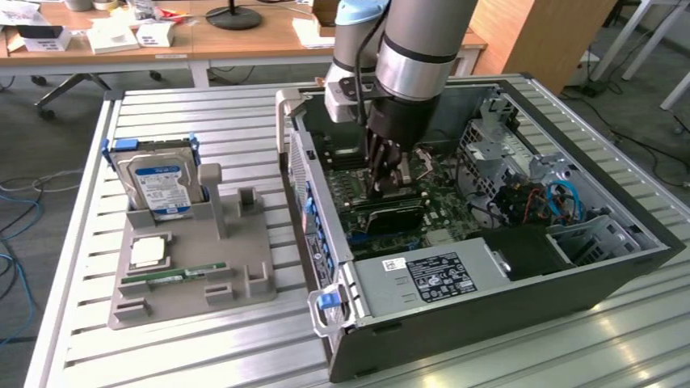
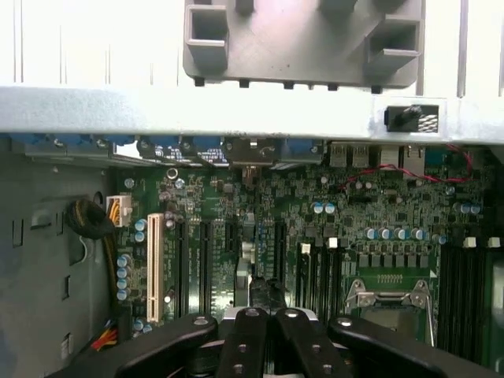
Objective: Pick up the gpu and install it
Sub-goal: 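Press down on the gpu until it lock into place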
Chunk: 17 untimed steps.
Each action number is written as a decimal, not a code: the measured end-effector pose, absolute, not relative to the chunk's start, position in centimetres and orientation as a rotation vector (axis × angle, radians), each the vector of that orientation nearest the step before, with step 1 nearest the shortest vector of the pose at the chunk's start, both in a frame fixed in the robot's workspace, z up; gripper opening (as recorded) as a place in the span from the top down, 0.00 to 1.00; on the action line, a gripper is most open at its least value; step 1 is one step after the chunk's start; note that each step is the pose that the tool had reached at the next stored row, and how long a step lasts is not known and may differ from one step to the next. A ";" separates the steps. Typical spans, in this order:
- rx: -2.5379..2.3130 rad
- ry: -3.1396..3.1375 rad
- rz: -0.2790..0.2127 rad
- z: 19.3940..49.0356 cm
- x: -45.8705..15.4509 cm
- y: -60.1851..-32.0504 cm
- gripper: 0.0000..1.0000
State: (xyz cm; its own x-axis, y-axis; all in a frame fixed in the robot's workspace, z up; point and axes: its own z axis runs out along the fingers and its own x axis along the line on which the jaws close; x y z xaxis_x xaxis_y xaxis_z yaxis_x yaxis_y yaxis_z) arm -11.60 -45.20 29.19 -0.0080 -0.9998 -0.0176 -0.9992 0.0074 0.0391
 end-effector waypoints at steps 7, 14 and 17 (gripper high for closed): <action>2.203 -2.219 -0.063 29.2 -12.0 -45.2 0.89; 2.207 -2.222 -0.055 29.2 -14.0 -45.2 0.89; 2.208 -2.222 -0.053 29.2 -14.7 -45.2 0.89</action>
